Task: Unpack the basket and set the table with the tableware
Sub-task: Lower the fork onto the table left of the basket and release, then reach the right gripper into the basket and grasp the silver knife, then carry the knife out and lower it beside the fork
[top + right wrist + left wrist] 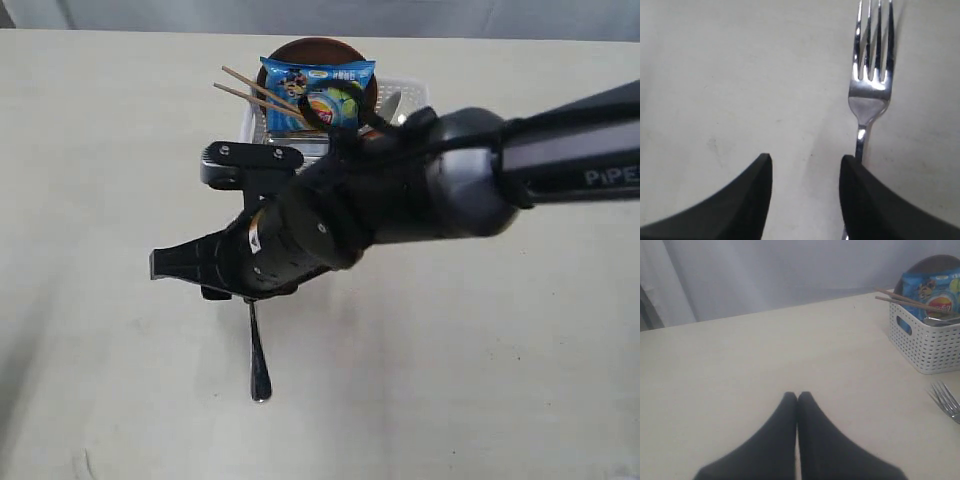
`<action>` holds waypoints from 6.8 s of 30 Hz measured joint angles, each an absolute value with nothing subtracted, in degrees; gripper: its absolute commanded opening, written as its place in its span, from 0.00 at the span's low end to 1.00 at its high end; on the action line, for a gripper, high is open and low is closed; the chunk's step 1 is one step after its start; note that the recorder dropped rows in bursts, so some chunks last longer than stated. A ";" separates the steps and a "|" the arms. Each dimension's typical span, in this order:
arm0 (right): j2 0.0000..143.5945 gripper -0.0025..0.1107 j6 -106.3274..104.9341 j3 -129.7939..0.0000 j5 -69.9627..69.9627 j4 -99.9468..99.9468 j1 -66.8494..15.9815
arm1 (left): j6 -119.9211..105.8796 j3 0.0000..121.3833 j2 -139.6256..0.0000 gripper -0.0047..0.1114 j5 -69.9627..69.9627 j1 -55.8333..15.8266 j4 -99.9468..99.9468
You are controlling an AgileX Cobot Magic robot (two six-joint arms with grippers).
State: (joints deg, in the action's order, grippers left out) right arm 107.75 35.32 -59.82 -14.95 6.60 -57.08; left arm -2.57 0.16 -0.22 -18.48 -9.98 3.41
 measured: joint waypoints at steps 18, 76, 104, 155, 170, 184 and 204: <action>118.28 0.16 32.58 -74.22 -37.67 0.55 -57.00 | -2.57 0.16 -0.22 0.04 -18.48 -9.98 3.41; 119.92 0.36 7.39 -97.63 -55.07 -25.47 -57.00 | -2.57 0.16 -0.22 0.04 -18.48 -9.98 3.41; 122.37 0.02 7.26 -97.84 -54.38 -36.71 -57.12 | -2.57 0.16 -0.22 0.04 -18.48 -9.98 3.41; 98.14 0.02 15.94 -97.84 -42.29 -24.45 -57.12 | -2.57 0.16 -0.22 0.04 -18.48 -9.98 3.41; 100.20 0.02 11.00 -97.84 -53.50 4.78 -57.12 | -2.57 0.16 -0.22 0.04 -18.48 -9.98 3.41; 111.26 0.02 6.17 -97.84 -59.41 19.82 -57.12 | -2.57 0.16 -0.22 0.04 -18.48 -9.98 3.41; 125.51 0.02 13.47 -97.84 -43.47 22.16 -49.77 | -2.57 0.16 -0.22 0.04 -18.48 -9.98 3.41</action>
